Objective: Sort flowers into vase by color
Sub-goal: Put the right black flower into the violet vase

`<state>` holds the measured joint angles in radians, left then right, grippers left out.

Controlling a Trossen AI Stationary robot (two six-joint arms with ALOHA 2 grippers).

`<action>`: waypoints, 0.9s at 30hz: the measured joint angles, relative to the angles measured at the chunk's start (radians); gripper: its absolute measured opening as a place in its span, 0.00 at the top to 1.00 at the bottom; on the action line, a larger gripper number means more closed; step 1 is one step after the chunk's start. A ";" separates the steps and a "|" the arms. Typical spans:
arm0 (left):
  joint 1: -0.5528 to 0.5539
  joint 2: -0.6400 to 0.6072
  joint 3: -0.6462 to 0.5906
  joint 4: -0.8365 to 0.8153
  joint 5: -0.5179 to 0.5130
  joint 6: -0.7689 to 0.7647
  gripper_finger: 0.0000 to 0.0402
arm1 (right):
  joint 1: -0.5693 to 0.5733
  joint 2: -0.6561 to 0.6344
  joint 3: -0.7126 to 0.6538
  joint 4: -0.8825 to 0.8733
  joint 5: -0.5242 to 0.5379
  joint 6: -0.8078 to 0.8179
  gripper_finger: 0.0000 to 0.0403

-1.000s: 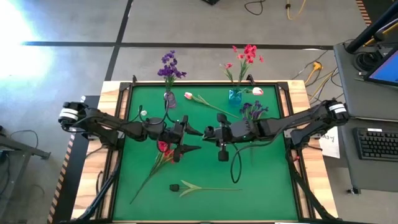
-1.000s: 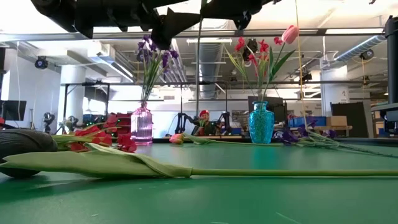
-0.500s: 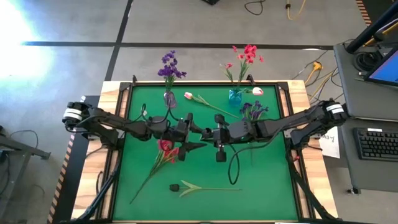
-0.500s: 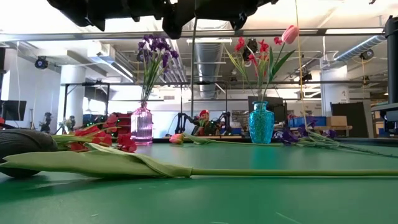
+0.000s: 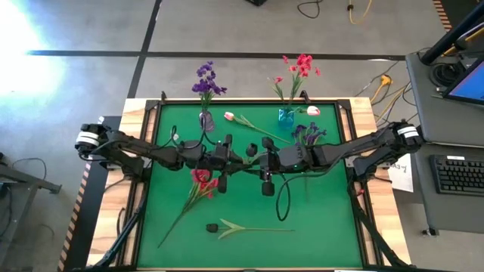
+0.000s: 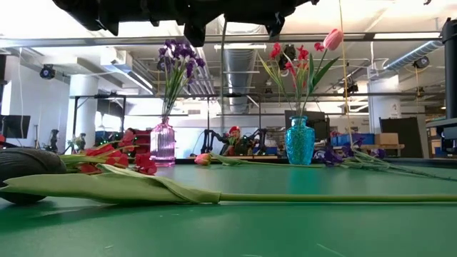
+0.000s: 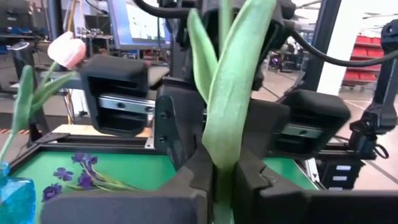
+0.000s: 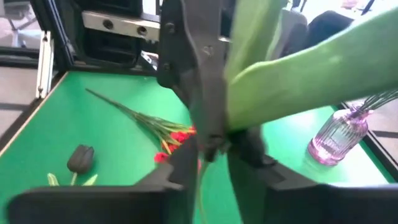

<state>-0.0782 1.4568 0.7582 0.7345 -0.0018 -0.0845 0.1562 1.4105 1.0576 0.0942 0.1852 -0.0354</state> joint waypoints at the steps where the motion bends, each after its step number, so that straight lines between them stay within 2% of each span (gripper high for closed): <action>1: 0.001 -0.001 0.000 0.001 -0.006 -0.001 0.96 | 0.000 0.000 0.000 0.003 0.001 0.001 0.74; 8: 0.020 -0.026 0.000 -0.003 -0.017 -0.010 0.99 | -0.004 -0.051 0.000 -0.015 -0.001 0.033 0.48; 10: 0.033 -0.053 -0.001 -0.045 -0.020 -0.021 0.99 | -0.007 -0.076 0.000 -0.025 0.002 0.048 0.43; 13: 0.048 -0.110 -0.003 -0.157 -0.075 -0.029 0.99 | -0.014 -0.109 -0.001 -0.046 0.006 0.063 0.37; 21: 0.086 -0.345 -0.003 -0.325 -0.439 0.078 0.99 | -0.020 -0.133 -0.016 -0.081 0.028 0.064 0.27; 23: 0.124 -0.397 -0.003 -0.332 -0.486 0.107 1.00 | -0.021 -0.133 -0.019 -0.081 0.032 0.064 0.26; 27: 0.227 -0.461 -0.022 -0.352 -0.457 0.101 1.00 | -0.021 -0.133 -0.038 -0.078 0.059 0.071 0.25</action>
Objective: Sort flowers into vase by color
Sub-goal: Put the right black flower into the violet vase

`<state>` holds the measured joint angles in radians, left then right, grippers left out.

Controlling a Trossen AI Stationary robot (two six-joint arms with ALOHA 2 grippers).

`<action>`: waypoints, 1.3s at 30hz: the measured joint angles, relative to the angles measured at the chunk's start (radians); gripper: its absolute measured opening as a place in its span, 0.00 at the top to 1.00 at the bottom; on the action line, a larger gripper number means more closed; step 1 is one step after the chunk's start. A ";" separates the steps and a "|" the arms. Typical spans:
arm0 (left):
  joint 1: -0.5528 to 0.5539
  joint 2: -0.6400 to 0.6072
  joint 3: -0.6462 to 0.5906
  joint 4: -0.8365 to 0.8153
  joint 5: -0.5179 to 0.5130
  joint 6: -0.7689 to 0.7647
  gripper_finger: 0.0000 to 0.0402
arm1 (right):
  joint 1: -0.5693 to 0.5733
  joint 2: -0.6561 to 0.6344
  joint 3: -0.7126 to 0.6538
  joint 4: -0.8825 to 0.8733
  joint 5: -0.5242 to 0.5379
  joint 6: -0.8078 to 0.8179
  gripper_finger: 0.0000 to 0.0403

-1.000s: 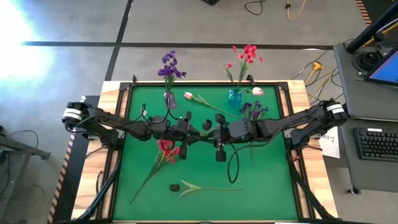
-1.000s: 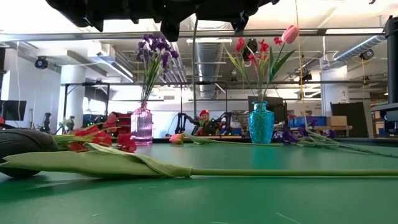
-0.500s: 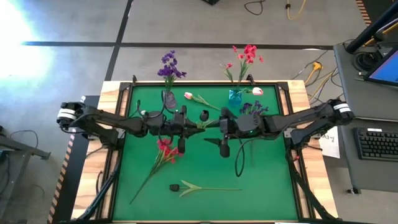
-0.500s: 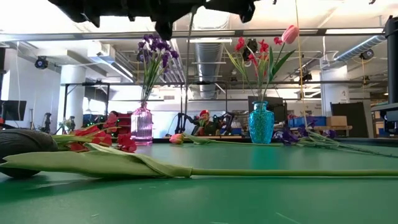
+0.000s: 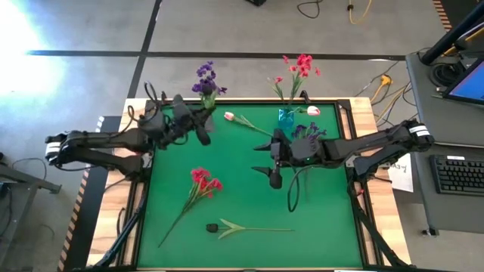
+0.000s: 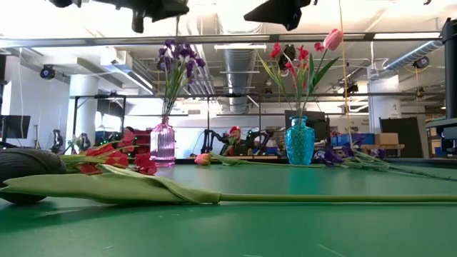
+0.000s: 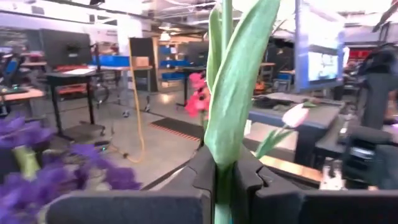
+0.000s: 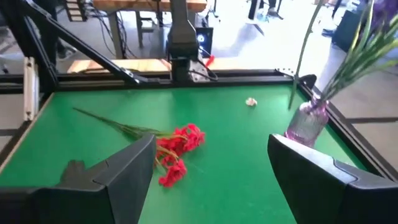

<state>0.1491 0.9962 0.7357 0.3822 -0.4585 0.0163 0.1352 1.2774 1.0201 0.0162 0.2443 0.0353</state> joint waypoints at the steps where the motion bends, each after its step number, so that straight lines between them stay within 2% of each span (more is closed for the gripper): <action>1: 0.026 -0.009 -0.007 -0.007 0.017 -0.002 1.00 | -0.002 0.000 -0.005 0.000 0.004 0.003 0.25; 13: 0.302 -0.051 -0.041 0.011 0.130 -0.013 1.00 | -0.023 0.001 -0.019 0.012 0.022 0.011 0.25; 18: 0.389 -0.034 -0.041 0.018 0.214 -0.035 1.00 | -0.026 0.001 -0.020 0.014 0.022 0.015 0.26; 20: 0.413 -0.029 -0.041 0.021 0.218 -0.040 1.00 | -0.027 0.001 -0.020 0.016 0.022 0.015 0.26; 25: 0.446 -0.015 -0.041 0.025 0.261 -0.072 1.00 | -0.031 0.001 -0.020 0.018 0.022 0.018 0.25; 39: 0.452 0.043 -0.041 0.044 0.258 -0.128 1.00 | -0.031 0.002 -0.030 0.017 0.022 0.024 0.27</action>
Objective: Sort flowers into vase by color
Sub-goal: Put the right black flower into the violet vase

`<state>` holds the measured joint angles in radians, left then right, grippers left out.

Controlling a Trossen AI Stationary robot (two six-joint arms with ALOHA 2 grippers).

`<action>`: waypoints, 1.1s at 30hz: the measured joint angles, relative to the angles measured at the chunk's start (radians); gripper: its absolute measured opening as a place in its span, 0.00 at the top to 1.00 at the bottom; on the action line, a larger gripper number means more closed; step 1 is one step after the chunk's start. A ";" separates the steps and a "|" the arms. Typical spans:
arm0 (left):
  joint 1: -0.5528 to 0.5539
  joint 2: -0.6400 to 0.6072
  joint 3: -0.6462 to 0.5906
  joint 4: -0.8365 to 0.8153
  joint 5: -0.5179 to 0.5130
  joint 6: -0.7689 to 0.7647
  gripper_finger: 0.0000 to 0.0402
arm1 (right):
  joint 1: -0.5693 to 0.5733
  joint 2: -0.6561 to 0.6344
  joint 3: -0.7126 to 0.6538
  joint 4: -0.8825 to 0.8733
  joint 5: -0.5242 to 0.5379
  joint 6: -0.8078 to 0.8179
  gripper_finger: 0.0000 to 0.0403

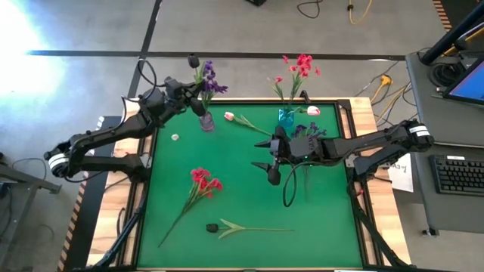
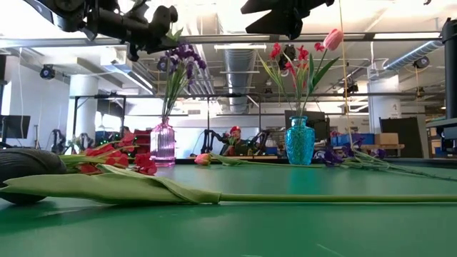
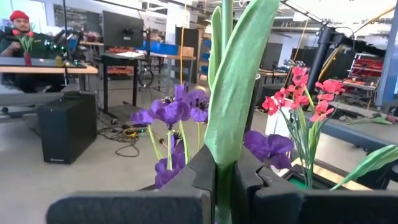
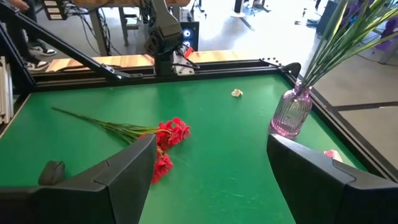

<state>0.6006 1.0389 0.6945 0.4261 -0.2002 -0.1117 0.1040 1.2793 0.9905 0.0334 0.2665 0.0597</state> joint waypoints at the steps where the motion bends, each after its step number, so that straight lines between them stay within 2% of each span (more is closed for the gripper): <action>1: 0.000 0.000 0.000 0.000 -0.001 -0.006 1.00 | 0.000 0.000 0.000 0.000 0.000 0.000 0.27; 10: 0.000 0.000 -0.002 -0.046 -0.071 -0.054 1.00 | 0.000 0.000 -0.005 0.000 0.000 0.000 0.26; 18: 0.000 -0.002 -0.002 -0.062 -0.070 -0.071 0.98 | 0.000 0.000 -0.005 0.000 0.000 0.000 0.25; 33: -0.002 -0.035 -0.003 -0.207 -0.080 -0.079 0.64 | 0.000 0.000 -0.005 0.000 0.000 -0.001 0.23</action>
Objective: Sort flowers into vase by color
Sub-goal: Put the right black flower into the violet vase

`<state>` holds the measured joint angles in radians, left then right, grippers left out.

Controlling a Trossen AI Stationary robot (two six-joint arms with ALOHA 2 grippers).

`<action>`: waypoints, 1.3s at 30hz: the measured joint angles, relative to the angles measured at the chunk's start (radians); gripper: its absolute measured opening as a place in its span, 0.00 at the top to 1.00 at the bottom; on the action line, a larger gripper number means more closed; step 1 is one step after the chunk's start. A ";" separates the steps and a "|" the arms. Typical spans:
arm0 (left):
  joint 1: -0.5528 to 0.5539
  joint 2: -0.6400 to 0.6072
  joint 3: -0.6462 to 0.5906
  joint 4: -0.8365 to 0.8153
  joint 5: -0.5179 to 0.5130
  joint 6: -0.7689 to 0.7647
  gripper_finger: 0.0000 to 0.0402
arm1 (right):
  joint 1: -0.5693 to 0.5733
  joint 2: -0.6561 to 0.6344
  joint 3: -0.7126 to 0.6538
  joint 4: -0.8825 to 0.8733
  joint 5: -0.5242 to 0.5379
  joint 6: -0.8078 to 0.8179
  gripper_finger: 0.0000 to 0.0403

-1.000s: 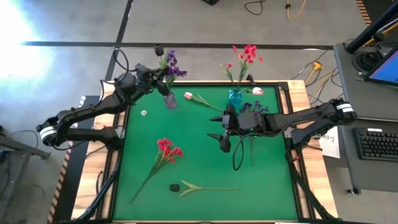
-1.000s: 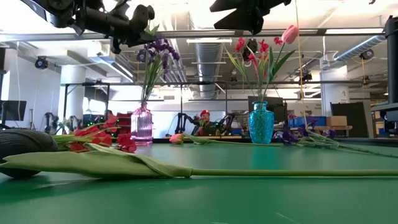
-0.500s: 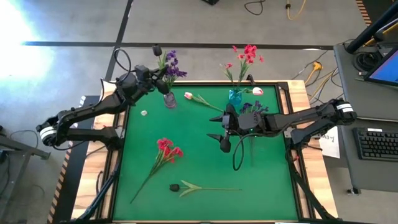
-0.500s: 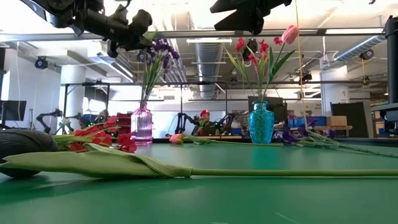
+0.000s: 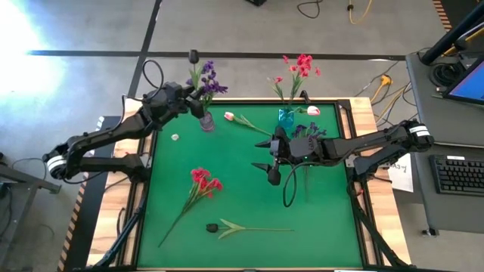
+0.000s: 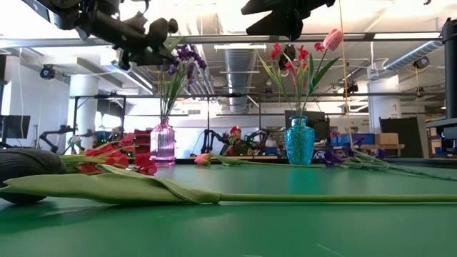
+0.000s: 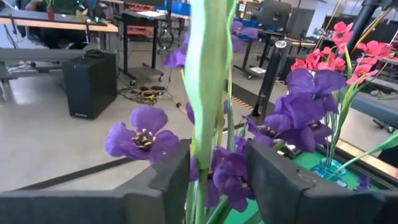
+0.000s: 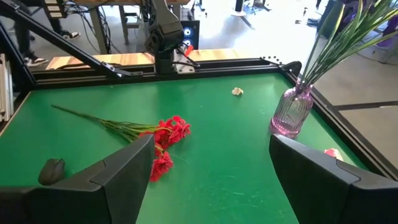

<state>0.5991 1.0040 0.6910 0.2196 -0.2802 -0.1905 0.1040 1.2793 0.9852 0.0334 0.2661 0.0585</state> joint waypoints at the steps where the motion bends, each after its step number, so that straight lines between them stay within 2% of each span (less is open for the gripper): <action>1: 0.000 -0.003 0.000 -0.005 0.000 0.004 0.62 | 0.000 0.000 0.000 0.000 0.000 -0.001 0.23; 6: 0.000 -0.006 0.000 -0.011 -0.001 0.005 0.65 | 0.000 0.000 0.000 0.000 0.000 -0.002 0.23; 22: 0.000 -0.004 0.000 0.087 0.000 -0.013 0.99 | 0.000 0.000 0.000 -0.006 0.000 -0.001 0.23; 30: 0.000 -0.004 -0.020 0.097 -0.001 -0.029 1.00 | 0.000 0.000 -0.009 -0.008 0.000 0.000 0.23; 39: 0.000 -0.012 -0.152 0.275 -0.001 -0.055 1.00 | 0.000 0.000 -0.011 -0.007 0.000 0.001 0.23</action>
<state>0.5987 0.9919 0.5390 0.4946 -0.2810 -0.2459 0.1040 1.2793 0.9737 0.0265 0.2661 0.0597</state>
